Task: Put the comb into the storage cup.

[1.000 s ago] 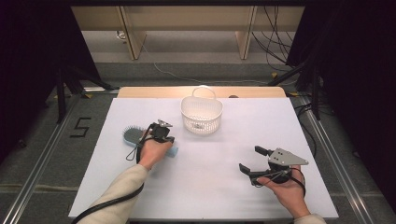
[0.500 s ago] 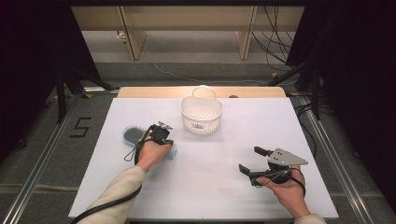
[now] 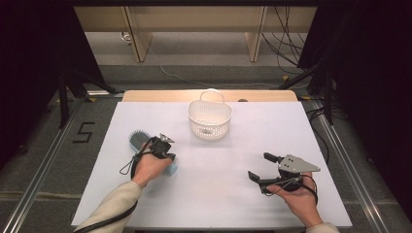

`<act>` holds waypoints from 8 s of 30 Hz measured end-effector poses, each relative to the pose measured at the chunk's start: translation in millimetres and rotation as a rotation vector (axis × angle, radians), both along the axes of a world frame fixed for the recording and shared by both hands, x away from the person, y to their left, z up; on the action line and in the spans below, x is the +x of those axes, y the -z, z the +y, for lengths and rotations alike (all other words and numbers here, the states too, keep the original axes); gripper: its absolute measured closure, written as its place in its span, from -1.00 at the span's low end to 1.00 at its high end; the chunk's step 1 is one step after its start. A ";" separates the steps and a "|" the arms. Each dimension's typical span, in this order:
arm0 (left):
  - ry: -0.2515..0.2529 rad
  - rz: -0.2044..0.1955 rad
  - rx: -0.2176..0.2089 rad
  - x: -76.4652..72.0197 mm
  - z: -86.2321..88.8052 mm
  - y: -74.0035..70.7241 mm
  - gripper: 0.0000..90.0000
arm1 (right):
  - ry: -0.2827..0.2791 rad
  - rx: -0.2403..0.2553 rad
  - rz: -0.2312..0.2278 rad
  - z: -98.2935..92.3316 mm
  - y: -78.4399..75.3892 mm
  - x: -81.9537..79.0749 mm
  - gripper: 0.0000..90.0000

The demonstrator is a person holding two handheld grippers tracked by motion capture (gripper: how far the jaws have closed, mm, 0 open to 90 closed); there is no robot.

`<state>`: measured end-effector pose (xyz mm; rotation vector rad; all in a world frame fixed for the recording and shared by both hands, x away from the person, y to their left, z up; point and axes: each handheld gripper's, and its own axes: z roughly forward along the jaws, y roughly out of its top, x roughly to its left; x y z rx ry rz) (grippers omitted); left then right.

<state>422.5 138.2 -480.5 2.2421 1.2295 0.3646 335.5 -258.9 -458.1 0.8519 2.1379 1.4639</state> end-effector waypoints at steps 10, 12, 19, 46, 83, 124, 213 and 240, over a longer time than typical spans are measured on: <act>0.034 0.034 0.026 -22.4 19.2 -2.1 1.00 | -0.007 0.002 0.002 0.8 0.0 -0.4 -0.72; 0.036 0.041 0.027 -26.9 23.7 -2.5 1.00 | -0.008 0.003 0.003 0.9 0.0 -0.4 -0.72; 0.047 0.054 0.053 -45.5 37.9 -3.5 1.00 | -0.013 0.005 0.004 1.1 -0.2 -0.7 -0.71; -0.054 0.094 0.062 -75.0 102.1 -4.7 1.00 | -0.027 0.007 0.007 1.1 -0.8 -1.4 -0.69; -0.024 -0.212 -0.171 -82.1 119.4 -21.1 -0.20 | -0.030 0.018 0.004 0.7 -1.1 -1.8 -0.69; -0.186 -0.050 0.034 -36.1 131.2 -23.6 -0.67 | -0.037 0.014 0.019 3.1 2.0 0.6 -0.69; -0.261 0.346 0.159 17.5 104.9 -15.6 0.46 | -0.047 -0.003 0.038 2.7 4.3 2.3 -0.69; -0.290 0.338 0.150 15.8 104.9 -15.6 0.55 | -0.048 -0.004 0.039 2.5 4.1 2.0 -0.69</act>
